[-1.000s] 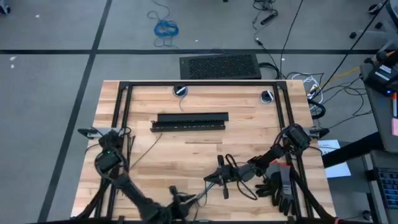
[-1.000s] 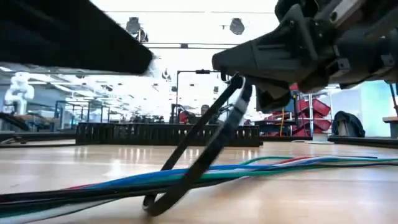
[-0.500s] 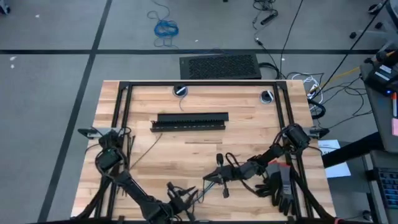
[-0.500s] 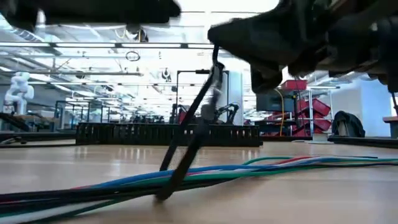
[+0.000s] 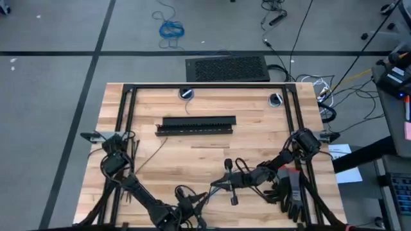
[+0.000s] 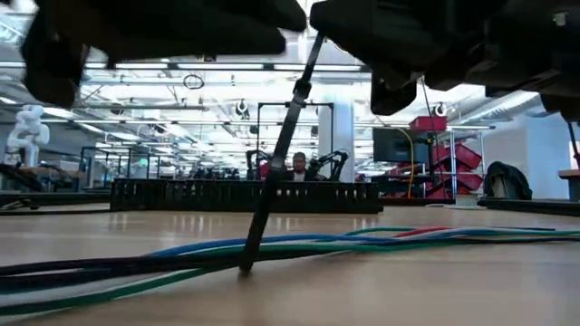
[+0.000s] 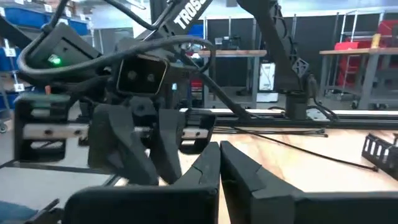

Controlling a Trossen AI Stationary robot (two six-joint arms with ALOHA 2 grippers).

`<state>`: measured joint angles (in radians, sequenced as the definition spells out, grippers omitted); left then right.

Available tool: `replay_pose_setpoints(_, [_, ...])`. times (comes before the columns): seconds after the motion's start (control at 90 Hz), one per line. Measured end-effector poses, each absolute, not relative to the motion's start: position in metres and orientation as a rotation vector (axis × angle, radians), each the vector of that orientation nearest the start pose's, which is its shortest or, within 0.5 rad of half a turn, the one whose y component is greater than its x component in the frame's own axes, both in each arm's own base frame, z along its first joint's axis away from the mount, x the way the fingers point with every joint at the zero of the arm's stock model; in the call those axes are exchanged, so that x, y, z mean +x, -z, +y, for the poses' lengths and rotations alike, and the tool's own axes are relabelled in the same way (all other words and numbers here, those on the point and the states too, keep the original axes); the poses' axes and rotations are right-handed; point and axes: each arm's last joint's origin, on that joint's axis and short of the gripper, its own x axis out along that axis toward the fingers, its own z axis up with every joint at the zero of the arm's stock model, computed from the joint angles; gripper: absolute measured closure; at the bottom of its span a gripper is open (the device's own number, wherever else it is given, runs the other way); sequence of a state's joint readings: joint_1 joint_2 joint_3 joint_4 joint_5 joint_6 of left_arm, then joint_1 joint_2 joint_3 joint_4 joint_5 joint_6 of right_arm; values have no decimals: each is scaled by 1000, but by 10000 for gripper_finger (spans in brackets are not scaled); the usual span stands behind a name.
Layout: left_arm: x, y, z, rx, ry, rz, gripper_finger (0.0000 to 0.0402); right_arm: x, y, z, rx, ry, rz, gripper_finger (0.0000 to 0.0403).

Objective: Ziptie cables
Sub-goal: Wrap the cable wires with zip tie

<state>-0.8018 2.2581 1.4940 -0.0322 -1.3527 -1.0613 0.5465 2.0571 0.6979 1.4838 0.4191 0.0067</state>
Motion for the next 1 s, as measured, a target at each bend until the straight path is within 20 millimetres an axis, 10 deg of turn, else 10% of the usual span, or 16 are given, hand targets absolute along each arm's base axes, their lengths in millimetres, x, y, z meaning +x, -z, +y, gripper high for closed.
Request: replay_pose_setpoints(1.0, [356,-120,-278,-195,-681,187,333,316,-132,179,115,-14,-113,403])
